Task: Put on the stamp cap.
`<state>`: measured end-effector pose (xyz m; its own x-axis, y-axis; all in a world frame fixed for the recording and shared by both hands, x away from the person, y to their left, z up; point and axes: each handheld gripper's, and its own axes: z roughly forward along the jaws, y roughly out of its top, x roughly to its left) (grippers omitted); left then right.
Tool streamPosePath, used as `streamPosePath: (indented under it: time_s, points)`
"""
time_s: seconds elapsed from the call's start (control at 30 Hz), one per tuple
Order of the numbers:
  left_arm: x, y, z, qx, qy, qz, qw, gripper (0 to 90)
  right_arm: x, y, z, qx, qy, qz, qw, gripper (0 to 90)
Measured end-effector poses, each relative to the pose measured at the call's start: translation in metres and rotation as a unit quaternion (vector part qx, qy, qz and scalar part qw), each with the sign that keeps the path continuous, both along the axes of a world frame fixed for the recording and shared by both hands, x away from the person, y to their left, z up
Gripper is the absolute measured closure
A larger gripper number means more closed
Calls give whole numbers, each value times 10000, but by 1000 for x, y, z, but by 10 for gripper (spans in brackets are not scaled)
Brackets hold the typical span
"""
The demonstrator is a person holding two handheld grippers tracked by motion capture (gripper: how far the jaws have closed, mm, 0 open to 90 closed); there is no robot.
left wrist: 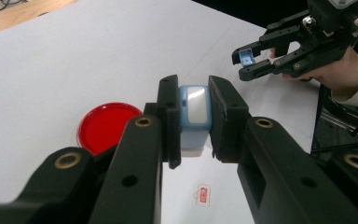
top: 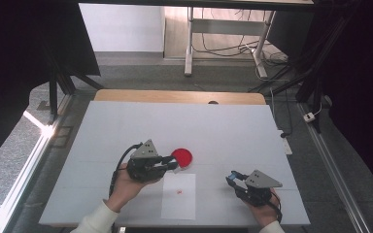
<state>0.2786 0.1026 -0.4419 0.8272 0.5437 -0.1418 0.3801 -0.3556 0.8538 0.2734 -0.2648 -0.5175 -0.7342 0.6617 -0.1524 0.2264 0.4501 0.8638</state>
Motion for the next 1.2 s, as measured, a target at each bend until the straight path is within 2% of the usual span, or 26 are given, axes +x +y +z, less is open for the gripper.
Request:
streamPosePath:
  time_s: [0.17, 0.63, 0.9, 1.17, 1.2]
  points:
    - [3, -1, -3, -49, 102, 19, 9999, 749, -4, 7, 1, 38, -46, 89, 9999, 646]
    - [2, -1, -3, -96, 120, 5, 9999, 749, -5, 25, -2, -26, -32, 267, 9996, 646]
    - [2, -4, -3, -90, 118, -32, 9999, 749, -5, 32, -2, 189, 60, 294, 9994, 646]
    - [2, -6, -3, -83, 122, -60, 9999, 749, -5, 43, -4, 169, 77, 340, 9992, 646]
    - [2, -6, -3, -88, 127, -60, 9999, 748, -5, 44, -4, 273, 124, 374, 9989, 645]
